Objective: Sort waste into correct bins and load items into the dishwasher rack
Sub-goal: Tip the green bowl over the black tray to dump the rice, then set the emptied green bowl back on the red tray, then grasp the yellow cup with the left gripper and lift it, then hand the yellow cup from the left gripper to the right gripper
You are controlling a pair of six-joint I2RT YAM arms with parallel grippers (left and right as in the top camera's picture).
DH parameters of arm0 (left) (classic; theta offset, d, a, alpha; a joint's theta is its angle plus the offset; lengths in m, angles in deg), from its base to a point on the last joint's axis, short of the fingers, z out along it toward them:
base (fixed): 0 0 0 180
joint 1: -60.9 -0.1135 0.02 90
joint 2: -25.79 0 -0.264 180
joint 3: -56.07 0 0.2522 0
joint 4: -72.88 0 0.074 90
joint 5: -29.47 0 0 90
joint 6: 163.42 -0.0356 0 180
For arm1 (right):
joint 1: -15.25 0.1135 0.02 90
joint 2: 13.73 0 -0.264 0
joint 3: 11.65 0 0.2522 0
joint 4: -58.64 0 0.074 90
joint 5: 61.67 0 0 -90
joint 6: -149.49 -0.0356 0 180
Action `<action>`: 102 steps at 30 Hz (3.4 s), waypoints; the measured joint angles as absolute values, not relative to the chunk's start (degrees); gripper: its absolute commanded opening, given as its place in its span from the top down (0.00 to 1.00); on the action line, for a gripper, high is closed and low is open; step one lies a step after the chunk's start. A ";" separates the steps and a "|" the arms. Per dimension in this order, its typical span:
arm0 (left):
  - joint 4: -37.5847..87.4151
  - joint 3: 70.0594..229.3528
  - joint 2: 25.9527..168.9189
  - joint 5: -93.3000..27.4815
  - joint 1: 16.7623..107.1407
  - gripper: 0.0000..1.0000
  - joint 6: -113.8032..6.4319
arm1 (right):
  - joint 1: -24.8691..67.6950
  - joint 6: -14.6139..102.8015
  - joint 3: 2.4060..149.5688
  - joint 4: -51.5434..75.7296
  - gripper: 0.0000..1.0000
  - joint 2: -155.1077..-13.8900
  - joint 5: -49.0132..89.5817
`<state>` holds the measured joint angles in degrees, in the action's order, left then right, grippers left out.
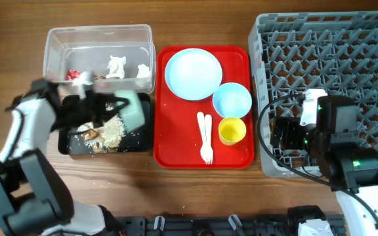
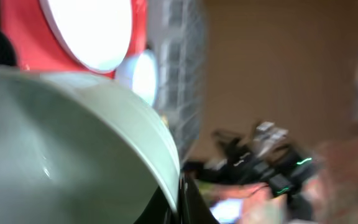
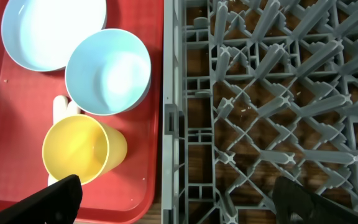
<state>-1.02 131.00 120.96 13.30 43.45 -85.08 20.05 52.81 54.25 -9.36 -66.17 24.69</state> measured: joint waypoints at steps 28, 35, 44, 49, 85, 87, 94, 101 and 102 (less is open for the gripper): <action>23.53 136.22 125.36 -53.26 96.80 0.62 -56.10 | 20.05 52.81 54.25 -9.99 0.00 -66.19 24.69; 25.39 136.64 120.16 -50.05 96.80 0.23 -55.93 | 20.05 52.81 54.38 -10.32 0.00 -66.19 24.78; 27.94 137.86 119.76 -44.52 100.26 0.31 -55.93 | 20.05 52.60 58.88 -11.44 0.00 -66.24 24.99; 27.94 137.86 125.31 -44.17 103.25 0.60 -55.58 | 20.05 52.60 58.91 -12.57 0.00 -66.24 24.99; 43.99 138.19 124.55 10.61 77.90 0.96 -29.89 | 20.13 63.94 58.95 16.30 0.00 -94.72 -36.49; 43.99 138.17 124.55 11.59 78.42 0.96 -29.72 | 20.13 64.03 58.93 19.71 0.03 -96.42 -39.81; 44.23 138.17 124.55 13.54 78.90 0.96 -29.57 | 20.09 61.91 58.93 32.13 0.14 -98.02 -50.96; 44.18 138.19 124.55 15.02 78.90 0.96 -29.57 | 19.98 56.81 58.93 34.73 0.23 -98.06 -51.11; 44.18 138.19 124.55 15.00 78.90 0.96 -29.57 | 19.98 56.18 58.93 34.70 0.23 -98.06 -50.94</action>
<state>44.18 138.19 124.55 15.00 78.90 -29.57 19.98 56.18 58.93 34.70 -98.06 -50.94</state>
